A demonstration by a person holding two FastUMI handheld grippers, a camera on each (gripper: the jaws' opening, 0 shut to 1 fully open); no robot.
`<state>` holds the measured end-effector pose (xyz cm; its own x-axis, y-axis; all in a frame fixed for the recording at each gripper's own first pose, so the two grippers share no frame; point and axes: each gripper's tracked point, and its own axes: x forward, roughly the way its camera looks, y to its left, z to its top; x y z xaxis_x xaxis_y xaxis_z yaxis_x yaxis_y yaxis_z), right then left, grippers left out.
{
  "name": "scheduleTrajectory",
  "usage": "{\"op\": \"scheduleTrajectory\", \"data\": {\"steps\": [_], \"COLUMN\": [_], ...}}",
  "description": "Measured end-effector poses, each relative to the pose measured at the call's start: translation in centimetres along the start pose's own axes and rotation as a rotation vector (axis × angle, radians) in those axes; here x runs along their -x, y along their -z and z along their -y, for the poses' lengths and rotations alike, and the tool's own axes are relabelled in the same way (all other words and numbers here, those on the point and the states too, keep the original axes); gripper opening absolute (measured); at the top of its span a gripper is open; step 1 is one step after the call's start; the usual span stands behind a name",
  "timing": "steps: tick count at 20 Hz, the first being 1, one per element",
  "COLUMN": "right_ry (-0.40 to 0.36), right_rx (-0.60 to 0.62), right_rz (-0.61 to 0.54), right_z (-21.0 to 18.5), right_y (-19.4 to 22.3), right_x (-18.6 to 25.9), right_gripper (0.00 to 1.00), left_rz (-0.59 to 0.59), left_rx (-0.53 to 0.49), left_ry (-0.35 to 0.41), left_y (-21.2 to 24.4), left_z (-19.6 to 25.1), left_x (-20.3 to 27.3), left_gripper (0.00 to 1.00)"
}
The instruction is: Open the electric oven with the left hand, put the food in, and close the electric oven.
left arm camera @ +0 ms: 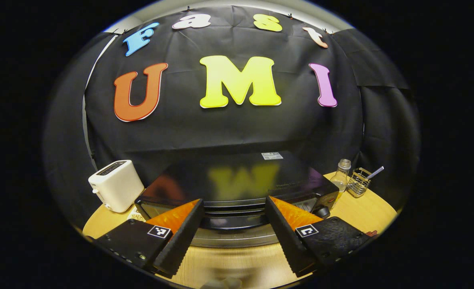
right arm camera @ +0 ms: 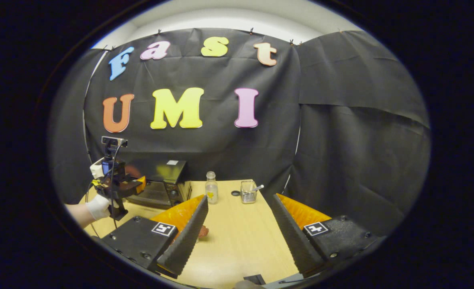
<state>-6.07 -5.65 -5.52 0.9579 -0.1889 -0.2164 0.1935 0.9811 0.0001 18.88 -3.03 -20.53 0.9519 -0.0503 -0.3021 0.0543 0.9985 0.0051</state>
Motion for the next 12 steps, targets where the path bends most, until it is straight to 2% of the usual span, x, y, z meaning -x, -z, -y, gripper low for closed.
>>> {"op": "scheduleTrajectory", "data": {"steps": [4,5,6,7,11,12], "right_ry": [-0.019,-0.024,-0.031,-0.037,-0.061,-0.066], "right_rx": [-0.008,-0.006,-0.003,-0.002,-0.001,0.001], "right_rz": [0.004,0.002,-0.002,-0.006,-0.017,-0.017], "right_z": [-0.4,-0.5,-0.7,-0.9,-1.4,-1.4], "right_y": [0.1,0.4,0.6,0.9,1.5,1.6], "right_x": [0.0,0.1,0.2,0.2,0.5,0.5], "right_gripper": [0.97,1.00,0.97,1.00,1.00,0.97], "left_rz": [-0.004,-0.006,-0.008,-0.011,-0.030,-0.036], "left_rx": [-0.004,-0.004,-0.003,-0.003,-0.002,-0.001], "left_ry": [0.002,0.002,0.002,0.003,0.004,0.004], "left_y": [0.9,1.2,1.5,1.9,4.0,4.5], "left_z": [0.1,0.1,0.2,0.2,0.5,0.5], "left_x": [1.7,2.2,2.6,3.2,5.6,6.1], "left_gripper": [0.97,0.97,0.97,0.97,0.97,0.97]}}
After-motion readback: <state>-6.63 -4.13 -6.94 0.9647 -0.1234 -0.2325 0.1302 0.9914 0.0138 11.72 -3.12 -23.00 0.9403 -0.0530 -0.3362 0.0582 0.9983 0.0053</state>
